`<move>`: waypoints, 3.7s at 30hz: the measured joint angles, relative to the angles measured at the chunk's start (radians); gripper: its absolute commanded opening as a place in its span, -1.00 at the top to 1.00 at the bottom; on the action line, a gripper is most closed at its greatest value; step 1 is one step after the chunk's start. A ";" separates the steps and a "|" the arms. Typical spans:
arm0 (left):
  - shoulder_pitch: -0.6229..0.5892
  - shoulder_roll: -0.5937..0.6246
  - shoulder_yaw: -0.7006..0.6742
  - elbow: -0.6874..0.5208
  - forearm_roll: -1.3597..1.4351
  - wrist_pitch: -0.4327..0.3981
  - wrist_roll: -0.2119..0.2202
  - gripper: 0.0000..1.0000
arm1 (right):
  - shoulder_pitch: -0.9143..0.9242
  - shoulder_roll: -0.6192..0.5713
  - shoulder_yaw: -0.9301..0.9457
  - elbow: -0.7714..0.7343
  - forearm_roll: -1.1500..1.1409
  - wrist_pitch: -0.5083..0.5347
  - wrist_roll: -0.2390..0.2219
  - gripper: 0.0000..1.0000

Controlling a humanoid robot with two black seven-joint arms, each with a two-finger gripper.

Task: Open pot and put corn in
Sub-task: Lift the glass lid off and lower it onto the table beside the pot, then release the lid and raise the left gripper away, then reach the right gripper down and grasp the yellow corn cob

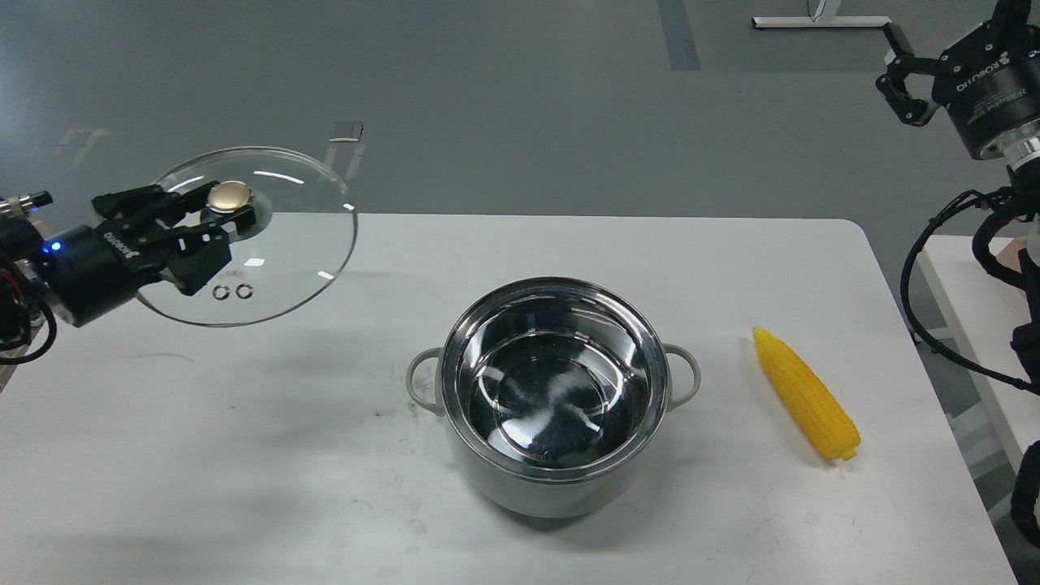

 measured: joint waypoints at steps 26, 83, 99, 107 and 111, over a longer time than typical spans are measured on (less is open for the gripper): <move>0.288 -0.188 0.013 0.214 -0.053 0.164 -0.001 0.64 | -0.008 0.004 -0.002 0.005 0.000 0.000 0.000 -1.00; -0.517 -0.505 -0.230 0.348 -1.462 -0.341 0.007 -0.95 | -0.499 -0.542 -0.227 0.869 -1.246 0.000 -0.008 -1.00; -0.537 -0.591 -0.323 0.367 -1.629 -0.527 0.129 -0.95 | -0.591 -0.431 -0.428 0.755 -1.665 0.000 -0.014 -0.63; -0.536 -0.597 -0.325 0.360 -1.630 -0.532 0.124 -0.95 | -0.593 -0.339 -0.452 0.705 -1.700 0.000 -0.058 0.03; -0.532 -0.605 -0.325 0.360 -1.631 -0.531 0.122 -0.95 | -0.594 -0.316 -0.454 0.693 -1.700 0.000 -0.067 0.40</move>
